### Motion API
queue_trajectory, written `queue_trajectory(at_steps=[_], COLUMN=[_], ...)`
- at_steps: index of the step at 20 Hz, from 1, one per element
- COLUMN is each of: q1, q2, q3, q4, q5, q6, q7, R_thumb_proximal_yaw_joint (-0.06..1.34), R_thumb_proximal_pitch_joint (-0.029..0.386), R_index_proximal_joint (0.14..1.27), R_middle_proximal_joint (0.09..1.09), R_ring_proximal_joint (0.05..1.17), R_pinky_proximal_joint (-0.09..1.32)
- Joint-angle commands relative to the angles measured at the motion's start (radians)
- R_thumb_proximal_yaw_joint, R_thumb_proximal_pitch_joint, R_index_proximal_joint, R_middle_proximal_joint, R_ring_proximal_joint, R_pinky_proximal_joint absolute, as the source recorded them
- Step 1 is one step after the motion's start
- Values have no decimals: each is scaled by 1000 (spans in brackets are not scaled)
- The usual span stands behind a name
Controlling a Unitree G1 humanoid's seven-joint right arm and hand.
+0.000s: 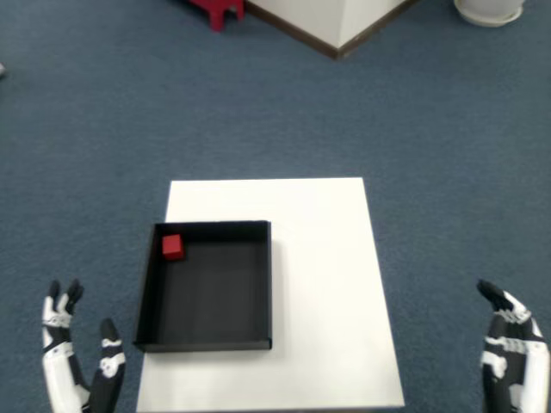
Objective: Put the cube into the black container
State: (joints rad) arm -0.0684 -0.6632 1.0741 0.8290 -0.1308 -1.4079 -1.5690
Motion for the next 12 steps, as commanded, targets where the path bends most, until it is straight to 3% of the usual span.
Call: queue_trajectory(at_steps=[1,12], q1=[-36,-130], q2=[-1,108], q3=[-7,21], q4=[59,293], q5=[32,77], q6=[-92,-176], q7=[5,55], R_thumb_proximal_yaw_joint=[384,244], R_thumb_proximal_pitch_joint=[287,301], R_index_proximal_joint=[438,408], R_middle_proximal_joint=[403,388], R_ring_proximal_joint=[406,421], R_pinky_proximal_joint=[279,330])
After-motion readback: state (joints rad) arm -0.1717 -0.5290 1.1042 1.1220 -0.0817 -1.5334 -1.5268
